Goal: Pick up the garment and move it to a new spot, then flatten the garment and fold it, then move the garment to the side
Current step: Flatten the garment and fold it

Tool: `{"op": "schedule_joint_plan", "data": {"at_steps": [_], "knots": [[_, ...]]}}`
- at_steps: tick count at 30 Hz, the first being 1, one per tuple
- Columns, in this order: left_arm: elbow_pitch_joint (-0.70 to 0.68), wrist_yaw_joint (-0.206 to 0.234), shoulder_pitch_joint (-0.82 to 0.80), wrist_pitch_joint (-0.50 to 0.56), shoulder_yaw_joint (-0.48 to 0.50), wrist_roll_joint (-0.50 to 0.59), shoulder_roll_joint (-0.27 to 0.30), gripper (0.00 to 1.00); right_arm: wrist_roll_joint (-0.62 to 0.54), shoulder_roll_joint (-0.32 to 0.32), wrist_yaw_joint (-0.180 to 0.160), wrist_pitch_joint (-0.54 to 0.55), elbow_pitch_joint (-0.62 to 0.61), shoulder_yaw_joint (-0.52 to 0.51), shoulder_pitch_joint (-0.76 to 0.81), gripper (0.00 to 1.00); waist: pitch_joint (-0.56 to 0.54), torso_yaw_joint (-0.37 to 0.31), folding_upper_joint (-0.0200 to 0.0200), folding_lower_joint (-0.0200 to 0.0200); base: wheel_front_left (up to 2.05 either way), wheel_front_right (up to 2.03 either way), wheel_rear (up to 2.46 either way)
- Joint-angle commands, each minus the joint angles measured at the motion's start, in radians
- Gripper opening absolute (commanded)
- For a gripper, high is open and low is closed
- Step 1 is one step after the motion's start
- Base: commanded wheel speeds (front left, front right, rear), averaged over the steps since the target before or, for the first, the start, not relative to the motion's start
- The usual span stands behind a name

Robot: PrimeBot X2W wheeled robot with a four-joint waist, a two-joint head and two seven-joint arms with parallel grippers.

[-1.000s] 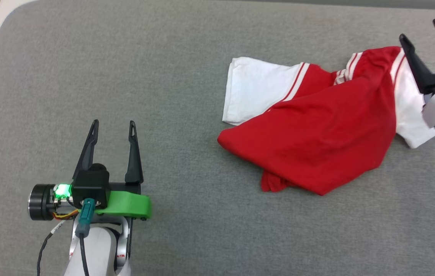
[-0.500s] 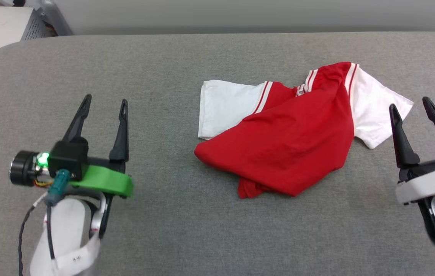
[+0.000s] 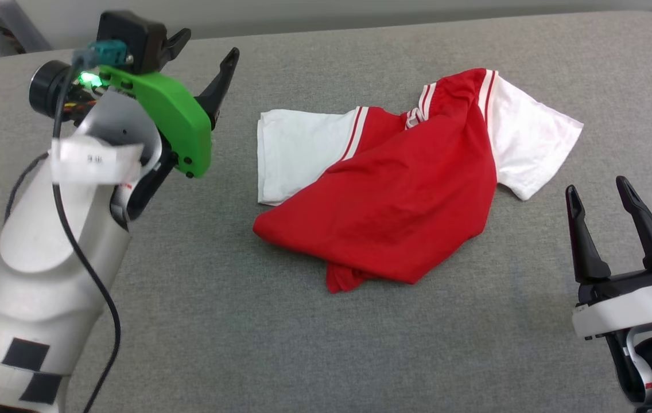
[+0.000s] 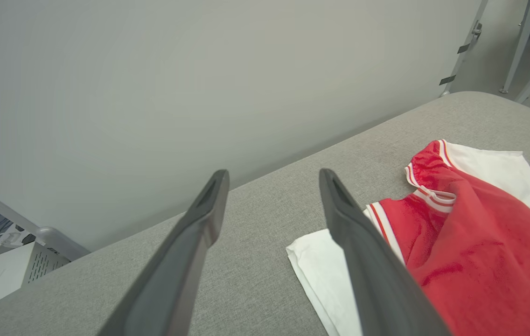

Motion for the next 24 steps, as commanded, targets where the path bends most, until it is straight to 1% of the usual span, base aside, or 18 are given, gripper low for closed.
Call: {"op": "schedule_joint_plan", "data": {"at_steps": [1, 4, 6, 10, 12, 14, 16, 24], "knots": [[0.019, -0.003, -0.047, 0.067, -0.041, -0.052, 0.024, 1.0, -0.011, 0.007, -0.001, 0.002, -0.01, 0.002, 0.01, 1.0, 0.04, -0.033, 0.0, 0.0001, 0.0, 0.0, 0.0], [0.048, -0.003, -0.139, 0.218, -0.157, -0.149, 0.067, 1.0, -0.014, 0.014, -0.001, 0.001, -0.016, 0.01, 0.0, 1.0, 0.072, -0.053, 0.0, 0.0001, 0.0, 0.0, 0.0], [0.063, -0.003, -0.196, 0.297, -0.227, -0.197, 0.088, 1.0, -0.017, 0.017, -0.001, -0.001, -0.02, 0.015, -0.013, 1.0, 0.098, -0.066, 0.0, 0.0001, 0.0, 0.0, 0.0], [0.112, -0.003, -0.293, 0.432, -0.33, -0.293, 0.105, 1.0, -0.021, 0.024, -0.001, -0.007, -0.024, 0.027, -0.04, 1.0, 0.148, -0.093, 0.0, 0.0001, 0.0, 0.0, 0.0], [0.14, -0.003, -0.333, 0.477, -0.378, -0.316, 0.109, 1.0, -0.024, 0.027, -0.001, -0.012, -0.024, 0.033, -0.055, 1.0, 0.17, -0.106, 0.0, 0.0001, 0.0, 0.0, 0.0], [0.177, -0.003, -0.366, 0.507, -0.411, -0.338, 0.112, 1.0, -0.025, 0.029, -0.001, -0.017, -0.023, 0.04, -0.07, 1.0, 0.194, -0.12, 0.0, 0.0001, 0.0, 0.0, 0.0], [0.213, -0.003, -0.398, 0.525, -0.458, -0.329, 0.122, 1.0, -0.027, 0.033, -0.001, -0.022, -0.02, 0.048, -0.085, 1.0, 0.214, -0.136, 0.0, 0.0001, 0.0, 0.0, 0.0], [0.333, -0.003, -0.455, 0.533, -0.564, -0.377, 0.138, 1.0, -0.03, 0.038, -0.001, -0.037, -0.018, 0.059, -0.126, 1.0, 0.274, -0.177, 0.0, 0.0001, 0.0, 0.0, 0.0]]}}
